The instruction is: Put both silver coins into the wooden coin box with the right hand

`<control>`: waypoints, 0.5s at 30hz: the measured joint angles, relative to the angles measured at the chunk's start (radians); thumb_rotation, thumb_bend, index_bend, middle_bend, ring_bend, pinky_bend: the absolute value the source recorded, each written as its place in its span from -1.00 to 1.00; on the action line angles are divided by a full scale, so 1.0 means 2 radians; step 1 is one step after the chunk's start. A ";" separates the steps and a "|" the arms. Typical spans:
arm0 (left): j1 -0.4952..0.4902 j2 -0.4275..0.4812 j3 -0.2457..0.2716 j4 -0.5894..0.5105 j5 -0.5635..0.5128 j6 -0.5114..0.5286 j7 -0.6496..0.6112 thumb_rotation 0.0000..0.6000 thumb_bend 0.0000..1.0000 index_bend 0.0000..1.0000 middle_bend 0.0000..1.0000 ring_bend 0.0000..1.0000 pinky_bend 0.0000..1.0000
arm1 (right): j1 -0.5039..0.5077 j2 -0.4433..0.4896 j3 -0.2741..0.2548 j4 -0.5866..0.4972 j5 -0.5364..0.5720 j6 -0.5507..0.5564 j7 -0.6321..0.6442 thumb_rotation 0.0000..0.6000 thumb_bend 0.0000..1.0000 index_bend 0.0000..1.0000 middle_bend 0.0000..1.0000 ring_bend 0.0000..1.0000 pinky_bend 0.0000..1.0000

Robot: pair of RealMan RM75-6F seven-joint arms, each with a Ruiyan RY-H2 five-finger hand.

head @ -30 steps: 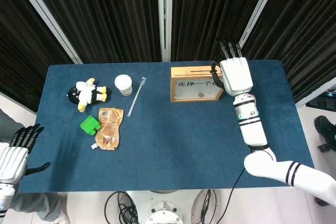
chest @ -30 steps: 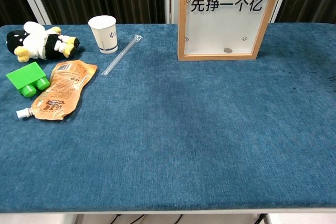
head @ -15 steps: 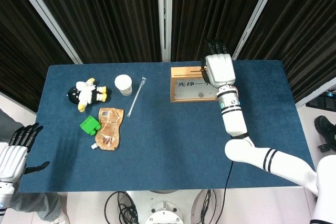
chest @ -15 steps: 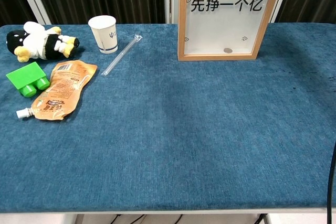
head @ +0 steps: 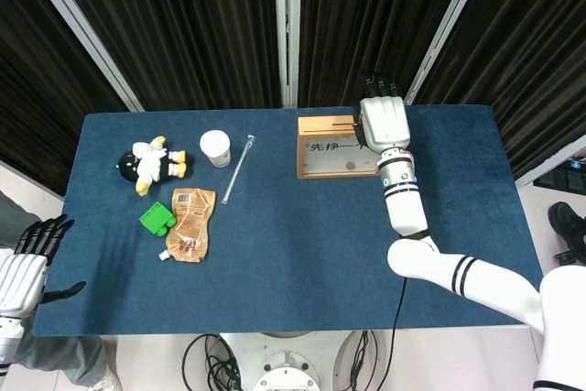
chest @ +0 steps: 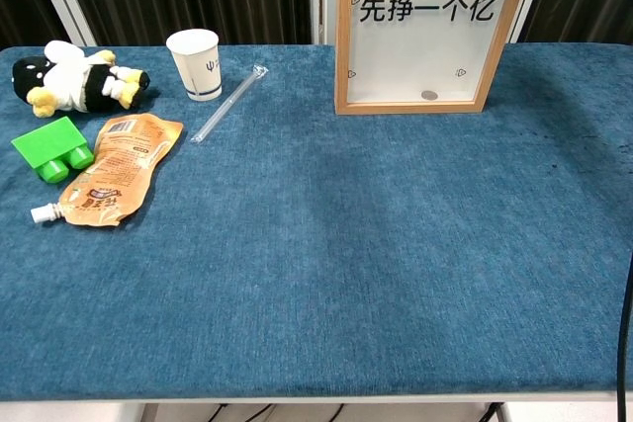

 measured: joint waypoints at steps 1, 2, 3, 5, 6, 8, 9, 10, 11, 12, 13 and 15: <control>0.000 0.000 0.000 0.000 0.000 0.000 0.000 1.00 -0.81 -0.87 -0.98 -1.00 -1.00 | 0.001 0.000 -0.001 0.001 0.001 0.000 0.001 1.00 -0.31 0.67 -0.85 -1.00 -1.00; 0.000 0.000 0.000 0.000 0.000 0.000 0.000 1.00 -0.81 -0.87 -0.98 -1.00 -1.00 | 0.001 0.000 -0.003 0.001 0.001 0.000 0.002 1.00 -0.31 0.66 -0.85 -1.00 -1.00; 0.000 0.000 0.000 -0.001 -0.001 0.000 0.001 1.00 -0.81 -0.87 -0.98 -1.00 -1.00 | 0.001 0.000 -0.004 0.002 0.002 -0.001 0.003 1.00 -0.31 0.65 -0.85 -1.00 -1.00; 0.000 0.000 0.000 -0.001 -0.001 0.000 0.001 1.00 -0.81 -0.87 -0.98 -1.00 -1.00 | 0.002 0.000 -0.005 0.003 0.002 -0.001 0.006 1.00 -0.31 0.63 -0.85 -1.00 -1.00; 0.000 0.000 0.000 -0.001 -0.001 0.000 0.002 1.00 -0.81 -0.87 -0.98 -1.00 -1.00 | 0.002 0.000 -0.006 0.003 0.002 -0.001 0.008 1.00 -0.31 0.62 -0.86 -1.00 -1.00; 0.000 0.001 0.000 -0.002 -0.001 -0.001 0.002 1.00 -0.81 -0.87 -0.98 -1.00 -1.00 | 0.003 0.001 -0.007 0.004 0.001 -0.001 0.011 1.00 -0.31 0.61 -0.86 -1.00 -1.00; 0.000 0.001 0.000 -0.002 -0.001 -0.001 0.002 1.00 -0.81 -0.87 -0.98 -1.00 -1.00 | 0.003 0.001 -0.008 0.004 0.001 -0.001 0.013 1.00 -0.31 0.61 -0.86 -1.00 -1.00; 0.000 0.001 0.000 -0.002 -0.001 -0.001 0.002 1.00 -0.81 -0.87 -0.98 -1.00 -1.00 | 0.003 0.002 -0.009 0.004 0.000 -0.001 0.015 1.00 -0.31 0.60 -0.86 -1.00 -1.00; 0.000 0.001 0.000 -0.002 -0.001 -0.001 0.003 1.00 -0.81 -0.87 -0.98 -1.00 -1.00 | 0.003 0.002 -0.010 0.004 0.000 -0.002 0.017 1.00 -0.31 0.60 -0.86 -1.00 -1.00; 0.000 0.001 -0.001 -0.003 -0.001 -0.001 0.003 1.00 -0.81 -0.87 -0.98 -1.00 -1.00 | 0.004 0.002 -0.011 0.004 0.000 -0.002 0.017 1.00 -0.31 0.60 -0.86 -1.00 -1.00; 0.000 0.001 -0.001 -0.003 -0.001 -0.001 0.003 1.00 -0.81 -0.87 -0.98 -1.00 -1.00 | 0.004 0.003 -0.013 0.004 0.000 -0.002 0.018 1.00 -0.31 0.59 -0.86 -1.00 -1.00; -0.001 0.001 -0.001 -0.003 -0.001 -0.001 0.003 1.00 -0.81 -0.87 -0.98 -1.00 -1.00 | 0.004 0.004 -0.014 0.003 0.002 -0.002 0.019 1.00 -0.31 0.59 -0.86 -1.00 -1.00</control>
